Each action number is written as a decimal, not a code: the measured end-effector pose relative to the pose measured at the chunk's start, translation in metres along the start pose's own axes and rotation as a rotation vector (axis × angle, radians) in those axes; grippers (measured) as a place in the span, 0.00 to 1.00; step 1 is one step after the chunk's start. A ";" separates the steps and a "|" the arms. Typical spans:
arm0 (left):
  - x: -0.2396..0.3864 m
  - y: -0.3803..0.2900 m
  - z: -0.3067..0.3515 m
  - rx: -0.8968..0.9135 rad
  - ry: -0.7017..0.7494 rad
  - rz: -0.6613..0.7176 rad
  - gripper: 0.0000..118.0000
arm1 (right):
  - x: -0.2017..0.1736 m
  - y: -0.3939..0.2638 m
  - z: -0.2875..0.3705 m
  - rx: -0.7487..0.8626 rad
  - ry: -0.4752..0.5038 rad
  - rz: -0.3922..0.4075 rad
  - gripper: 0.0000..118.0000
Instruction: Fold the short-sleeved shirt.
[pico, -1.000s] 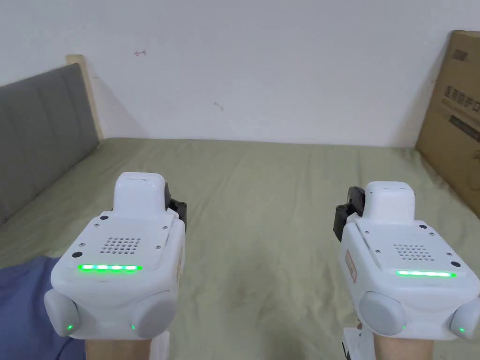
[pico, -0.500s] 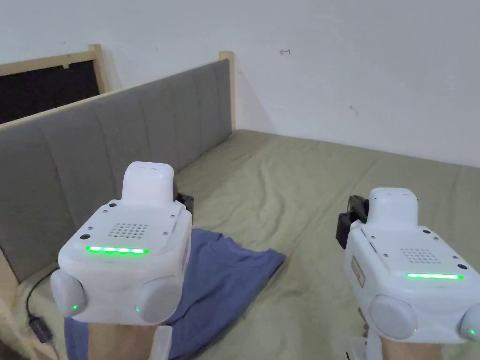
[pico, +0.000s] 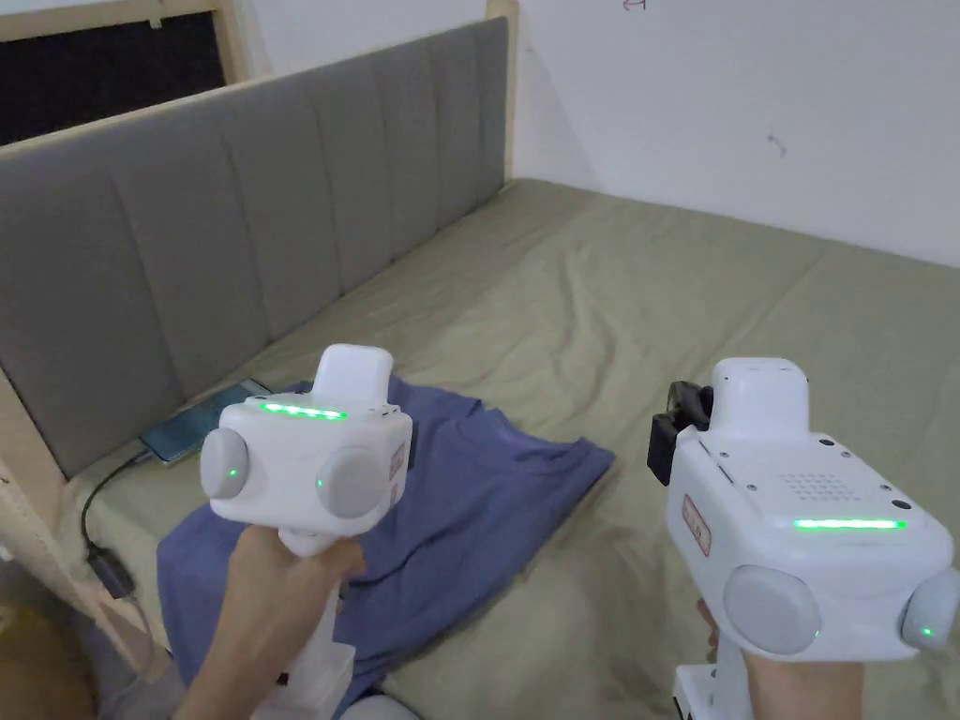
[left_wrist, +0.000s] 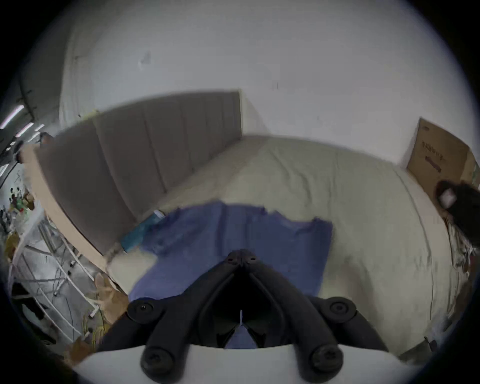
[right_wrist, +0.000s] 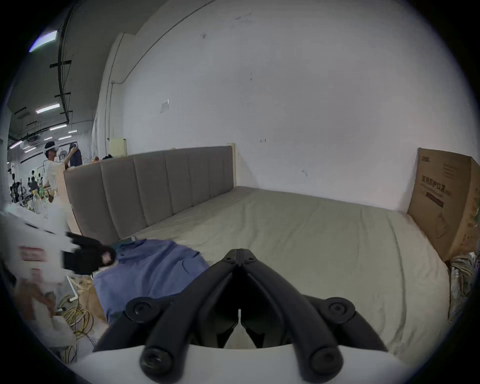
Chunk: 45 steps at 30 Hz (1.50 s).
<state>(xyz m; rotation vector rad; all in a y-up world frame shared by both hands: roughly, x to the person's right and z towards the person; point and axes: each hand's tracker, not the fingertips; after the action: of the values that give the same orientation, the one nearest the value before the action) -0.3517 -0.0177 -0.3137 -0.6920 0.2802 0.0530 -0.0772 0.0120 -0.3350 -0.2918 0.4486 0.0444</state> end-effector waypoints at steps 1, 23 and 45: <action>-0.001 -0.002 -0.020 -0.066 -0.014 0.019 0.00 | 0.001 -0.003 -0.002 -0.013 -0.001 0.001 0.00; 0.009 -0.027 -0.127 -0.406 0.014 0.111 0.52 | 0.026 -0.048 -0.043 -0.223 -0.010 -0.047 0.00; 0.039 0.081 -0.019 -0.182 -0.111 0.085 0.08 | 0.083 -0.022 0.014 -0.135 -0.110 -0.198 0.00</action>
<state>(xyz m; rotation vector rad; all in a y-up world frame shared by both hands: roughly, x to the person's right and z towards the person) -0.3302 0.0312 -0.3883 -0.8546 0.1989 0.1992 0.0057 -0.0071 -0.3530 -0.4628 0.3065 -0.1032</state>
